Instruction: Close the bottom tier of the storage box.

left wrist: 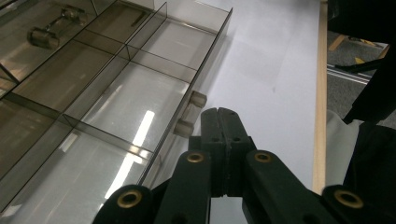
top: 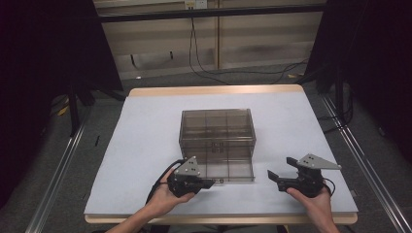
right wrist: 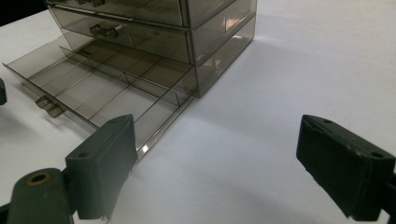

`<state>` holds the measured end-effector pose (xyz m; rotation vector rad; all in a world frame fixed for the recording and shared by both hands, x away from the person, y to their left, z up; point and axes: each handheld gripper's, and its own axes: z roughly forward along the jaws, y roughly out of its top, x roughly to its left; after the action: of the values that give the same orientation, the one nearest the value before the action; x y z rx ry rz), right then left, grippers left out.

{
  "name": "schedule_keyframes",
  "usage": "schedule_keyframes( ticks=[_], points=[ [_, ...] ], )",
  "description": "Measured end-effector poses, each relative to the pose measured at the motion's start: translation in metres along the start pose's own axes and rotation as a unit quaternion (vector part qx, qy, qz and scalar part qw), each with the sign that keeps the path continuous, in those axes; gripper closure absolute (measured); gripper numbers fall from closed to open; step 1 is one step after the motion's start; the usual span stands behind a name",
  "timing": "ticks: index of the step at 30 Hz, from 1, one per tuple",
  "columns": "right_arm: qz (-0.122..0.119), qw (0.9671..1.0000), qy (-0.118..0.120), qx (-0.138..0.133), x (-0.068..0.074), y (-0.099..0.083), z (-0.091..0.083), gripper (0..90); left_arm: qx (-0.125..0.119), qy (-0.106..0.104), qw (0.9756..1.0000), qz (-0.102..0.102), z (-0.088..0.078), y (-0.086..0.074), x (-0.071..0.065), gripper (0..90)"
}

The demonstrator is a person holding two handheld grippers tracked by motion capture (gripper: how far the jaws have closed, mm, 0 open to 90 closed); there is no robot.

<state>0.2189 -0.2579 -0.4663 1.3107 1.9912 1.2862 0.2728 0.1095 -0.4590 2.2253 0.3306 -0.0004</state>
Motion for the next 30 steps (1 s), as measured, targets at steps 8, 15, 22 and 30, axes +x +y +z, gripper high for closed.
schedule_keyframes(
  ticks=[8, 15, 22, 30],
  points=[
    [-0.001, 1.0, 0.005, 0.004, 0.0, 0.0, 0.001, 12.1, 0.014, 0.004, 0.9999, 0.002, 0.005, -0.002, 0.003, 90.0],
    [-0.002, 1.0, 0.007, 0.005, 0.001, 0.0, 0.001, 12.1, 0.022, 0.014, 0.9996, -0.006, 0.005, -0.004, 0.008, 90.0],
    [-0.003, 0.9999, 0.007, 0.008, 0.0, 0.0, 0.002, 12.1, 0.034, 0.018, 0.9993, -0.003, 0.008, -0.004, 0.01, 90.0],
    [-0.003, 0.9999, 0.007, 0.011, 0.001, -0.001, 0.002, 12.1, 0.031, 0.02, 0.9993, -0.004, 0.012, -0.005, 0.011, 90.0]
  ],
)
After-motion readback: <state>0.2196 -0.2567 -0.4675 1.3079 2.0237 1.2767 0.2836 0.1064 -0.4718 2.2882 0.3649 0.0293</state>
